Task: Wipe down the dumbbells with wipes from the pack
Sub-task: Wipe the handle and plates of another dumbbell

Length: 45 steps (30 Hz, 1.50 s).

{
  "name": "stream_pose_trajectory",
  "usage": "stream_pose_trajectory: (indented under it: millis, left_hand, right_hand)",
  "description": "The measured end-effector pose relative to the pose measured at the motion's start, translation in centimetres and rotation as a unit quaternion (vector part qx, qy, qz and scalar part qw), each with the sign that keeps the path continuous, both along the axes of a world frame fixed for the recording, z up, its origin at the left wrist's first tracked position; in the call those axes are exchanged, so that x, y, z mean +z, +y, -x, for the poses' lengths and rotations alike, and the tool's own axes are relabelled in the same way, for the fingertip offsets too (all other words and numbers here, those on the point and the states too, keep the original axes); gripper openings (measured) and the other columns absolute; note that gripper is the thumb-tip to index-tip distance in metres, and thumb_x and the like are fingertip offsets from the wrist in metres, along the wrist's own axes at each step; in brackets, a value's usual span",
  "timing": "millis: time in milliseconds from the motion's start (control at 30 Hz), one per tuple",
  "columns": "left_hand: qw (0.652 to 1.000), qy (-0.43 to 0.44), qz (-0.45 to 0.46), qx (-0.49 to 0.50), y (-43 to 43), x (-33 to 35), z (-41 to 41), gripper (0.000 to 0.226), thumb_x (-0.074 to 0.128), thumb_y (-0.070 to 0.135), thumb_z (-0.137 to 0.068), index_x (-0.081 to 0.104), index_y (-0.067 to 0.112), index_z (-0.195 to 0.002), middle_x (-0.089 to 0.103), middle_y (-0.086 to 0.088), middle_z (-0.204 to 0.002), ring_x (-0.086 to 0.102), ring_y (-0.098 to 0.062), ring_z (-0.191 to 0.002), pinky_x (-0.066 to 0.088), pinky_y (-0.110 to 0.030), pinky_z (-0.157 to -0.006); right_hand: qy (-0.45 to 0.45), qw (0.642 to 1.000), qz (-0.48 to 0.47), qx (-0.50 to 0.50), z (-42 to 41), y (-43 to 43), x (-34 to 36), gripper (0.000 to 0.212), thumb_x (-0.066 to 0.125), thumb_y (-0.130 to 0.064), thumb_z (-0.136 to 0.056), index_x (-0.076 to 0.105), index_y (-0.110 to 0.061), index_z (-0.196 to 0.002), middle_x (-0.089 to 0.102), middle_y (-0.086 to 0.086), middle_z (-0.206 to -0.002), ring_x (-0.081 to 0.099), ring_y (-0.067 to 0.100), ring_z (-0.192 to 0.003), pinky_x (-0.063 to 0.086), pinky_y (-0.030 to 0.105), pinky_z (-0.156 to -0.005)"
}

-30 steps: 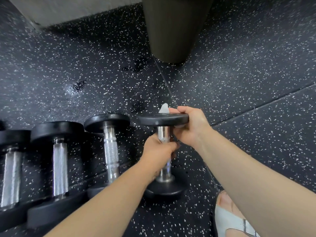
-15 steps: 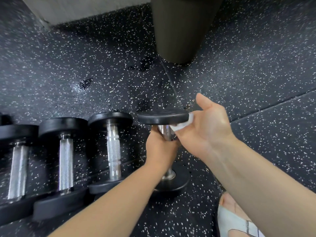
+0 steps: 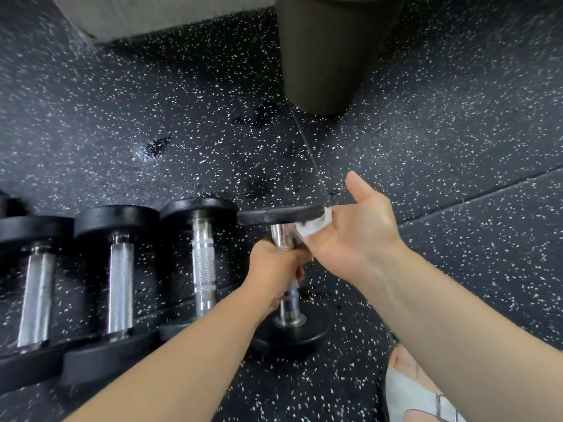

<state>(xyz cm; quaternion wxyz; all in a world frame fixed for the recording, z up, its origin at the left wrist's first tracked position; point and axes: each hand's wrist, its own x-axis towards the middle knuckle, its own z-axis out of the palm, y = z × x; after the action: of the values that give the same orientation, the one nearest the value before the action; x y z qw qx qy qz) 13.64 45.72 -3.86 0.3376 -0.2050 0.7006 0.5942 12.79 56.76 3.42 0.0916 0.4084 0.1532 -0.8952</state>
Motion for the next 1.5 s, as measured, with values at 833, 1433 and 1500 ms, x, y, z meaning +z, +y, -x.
stream_pose_trajectory:
  millis: [833,1433,1500]
  left_hand:
    - [0.999,0.006,-0.018,0.046,0.8,0.4,0.4,0.015,0.064,-0.009,-0.073,0.055,0.002,-0.077,0.052,-0.006,-0.047,0.044,-0.015,-0.037,0.038,-0.021,-0.039]
    - [0.998,-0.018,-0.067,-0.003,0.2,-0.4,0.6,0.018,0.065,-0.012,-0.073,0.056,0.002,-0.066,0.052,-0.009,-0.049,0.046,-0.015,-0.039,0.041,-0.024,-0.043]
    - [0.997,-0.030,-0.068,-0.003,0.4,-0.4,0.7,0.015,0.066,-0.009,-0.075,0.057,0.001,-0.069,0.054,-0.010,-0.054,0.047,-0.014,-0.040,0.043,-0.024,-0.044]
  right_hand:
    - [0.063,0.998,0.007,0.021,0.4,-0.2,0.1,0.079,0.041,-0.056,-0.093,0.040,0.014,-0.131,0.052,0.022,-0.131,0.055,0.035,-0.118,0.047,0.045,-0.100]
    - [-0.031,0.993,-0.058,0.096,2.2,0.3,-2.8,0.066,0.036,-0.065,-0.092,0.050,-0.001,-0.097,0.054,0.009,-0.078,0.055,0.021,-0.067,0.053,0.027,-0.056]
    - [-0.033,0.991,-0.084,0.098,1.9,1.1,-3.4,0.071,0.031,-0.061,-0.095,0.051,0.006,-0.107,0.058,0.015,-0.089,0.059,0.026,-0.077,0.054,0.035,-0.073]
